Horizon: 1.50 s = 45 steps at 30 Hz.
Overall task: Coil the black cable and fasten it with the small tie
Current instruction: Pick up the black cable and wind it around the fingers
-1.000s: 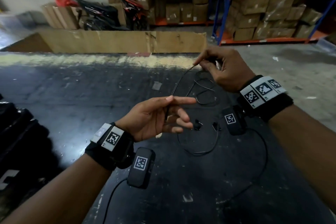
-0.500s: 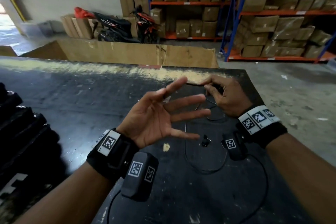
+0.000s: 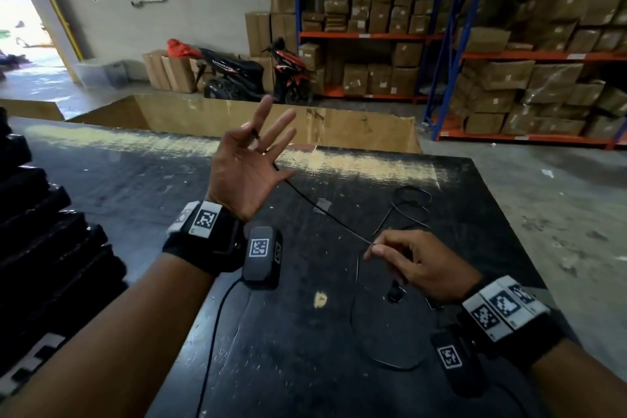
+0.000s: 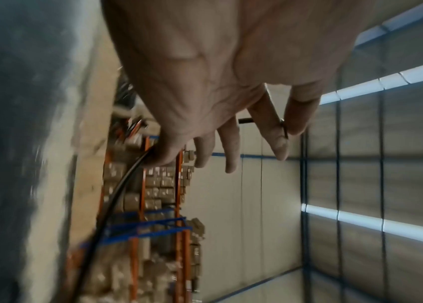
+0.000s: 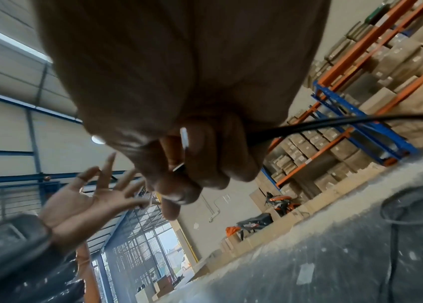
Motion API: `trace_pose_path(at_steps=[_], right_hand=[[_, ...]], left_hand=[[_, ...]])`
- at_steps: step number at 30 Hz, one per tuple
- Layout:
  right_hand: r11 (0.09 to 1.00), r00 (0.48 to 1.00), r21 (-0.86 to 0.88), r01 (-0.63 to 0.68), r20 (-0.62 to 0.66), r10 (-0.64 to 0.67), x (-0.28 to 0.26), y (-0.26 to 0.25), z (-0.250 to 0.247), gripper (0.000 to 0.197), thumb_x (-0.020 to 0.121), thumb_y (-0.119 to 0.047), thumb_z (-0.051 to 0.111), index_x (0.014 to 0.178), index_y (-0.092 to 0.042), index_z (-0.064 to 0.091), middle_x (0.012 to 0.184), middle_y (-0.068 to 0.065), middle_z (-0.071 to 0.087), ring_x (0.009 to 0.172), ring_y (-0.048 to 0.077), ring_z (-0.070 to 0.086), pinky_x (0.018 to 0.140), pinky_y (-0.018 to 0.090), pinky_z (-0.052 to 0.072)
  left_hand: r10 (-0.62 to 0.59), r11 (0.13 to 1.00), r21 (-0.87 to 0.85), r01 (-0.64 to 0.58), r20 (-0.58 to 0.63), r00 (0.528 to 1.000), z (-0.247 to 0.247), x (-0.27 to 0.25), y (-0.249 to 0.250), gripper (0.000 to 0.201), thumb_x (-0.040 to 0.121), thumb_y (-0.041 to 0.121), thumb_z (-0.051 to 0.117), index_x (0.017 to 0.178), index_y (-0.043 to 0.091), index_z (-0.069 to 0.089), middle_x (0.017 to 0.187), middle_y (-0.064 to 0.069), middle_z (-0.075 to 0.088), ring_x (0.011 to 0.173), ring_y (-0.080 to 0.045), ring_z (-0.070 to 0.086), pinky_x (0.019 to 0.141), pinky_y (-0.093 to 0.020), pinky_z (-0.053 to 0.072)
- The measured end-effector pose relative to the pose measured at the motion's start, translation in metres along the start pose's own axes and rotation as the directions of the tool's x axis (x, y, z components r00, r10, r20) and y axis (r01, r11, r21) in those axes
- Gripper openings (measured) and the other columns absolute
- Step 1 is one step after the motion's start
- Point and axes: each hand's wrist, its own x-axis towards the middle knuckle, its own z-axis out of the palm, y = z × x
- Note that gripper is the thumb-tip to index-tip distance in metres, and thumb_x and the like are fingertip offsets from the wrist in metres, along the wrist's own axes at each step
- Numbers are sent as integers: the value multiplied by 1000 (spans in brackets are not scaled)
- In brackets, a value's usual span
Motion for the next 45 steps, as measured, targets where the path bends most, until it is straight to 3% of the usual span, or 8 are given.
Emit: trace_pose_path(at_steps=[8, 10, 13, 17, 21, 28, 33, 45], right_hand=[[960, 965, -241, 140, -182, -187, 5, -51, -77, 21, 94, -39, 58, 90, -23, 71, 76, 5, 72, 66, 27, 65, 62, 53, 55], [931, 947, -316, 181, -200, -252, 17, -69, -89, 17, 96, -34, 60, 90, -22, 69, 73, 2, 70, 62, 24, 62, 58, 48, 54], [904, 914, -367, 221, -245, -323, 37, -84, -99, 17, 98, -30, 62, 90, -16, 69, 69, -1, 65, 58, 14, 57, 53, 34, 46], [944, 899, -278, 176, -346, -269, 60, -69, -103, 18, 97, -29, 64, 87, -15, 68, 65, -4, 60, 55, 8, 50, 53, 32, 41], [978, 947, -65, 198, -243, -209, 65, -44, -68, 14, 96, -30, 60, 92, -30, 73, 78, 8, 73, 71, 22, 68, 67, 43, 57], [993, 993, -38, 114, -35, -115, 52, -30, 0, 23, 103, -27, 55, 106, -19, 76, 52, -13, 58, 48, 2, 53, 55, 16, 38], [983, 985, -80, 163, 75, -157, 41, -61, -10, 23, 104, -26, 51, 104, -15, 71, 58, -8, 55, 49, 5, 53, 55, 16, 38], [930, 963, -262, 257, -16, -270, 65, -121, -91, 16, 85, -28, 79, 85, -12, 76, 76, 0, 73, 67, 13, 66, 60, 30, 52]], left_hand=[[-393, 541, 792, 283, -59, 918, -7, -15, -17, 32, 104, 9, 46, 106, 5, 77, 114, 31, 73, 100, 21, 63, 96, -25, 35], [-533, 488, 806, 334, -27, 846, 2, -24, -30, 44, 105, 7, 45, 78, 16, 78, 125, 16, 73, 100, 5, 69, 79, -22, 38], [-655, 622, 640, 451, 110, 747, 8, -33, -46, 35, 103, 8, 42, 115, -11, 69, 139, -5, 68, 125, -30, 60, 63, -27, 47], [-602, 790, 249, 560, 489, 632, 29, -46, -40, 45, 94, 28, 58, 138, 18, 62, 152, -22, 52, 152, -47, 26, 112, -65, 23], [-325, 874, -85, 479, 632, 704, 51, -40, -16, 45, 99, 31, 40, 136, 21, 63, 161, -27, 34, 152, -56, 11, 106, -84, -12], [-11, 977, -190, 91, 385, 923, 40, 6, 24, 44, 98, 36, 36, 134, 29, 61, 166, -22, 29, 151, -49, 26, 105, -87, -6], [-20, 998, 68, 13, 107, 994, 21, 20, 30, 47, 92, 35, 46, 136, 33, 61, 156, -12, 52, 144, -35, 47, 100, -75, 40], [-609, 727, 525, 443, 195, 769, 24, -14, -10, 53, 92, 23, 56, 140, 0, 58, 142, -14, 65, 140, -33, 53, 96, -41, 48]])
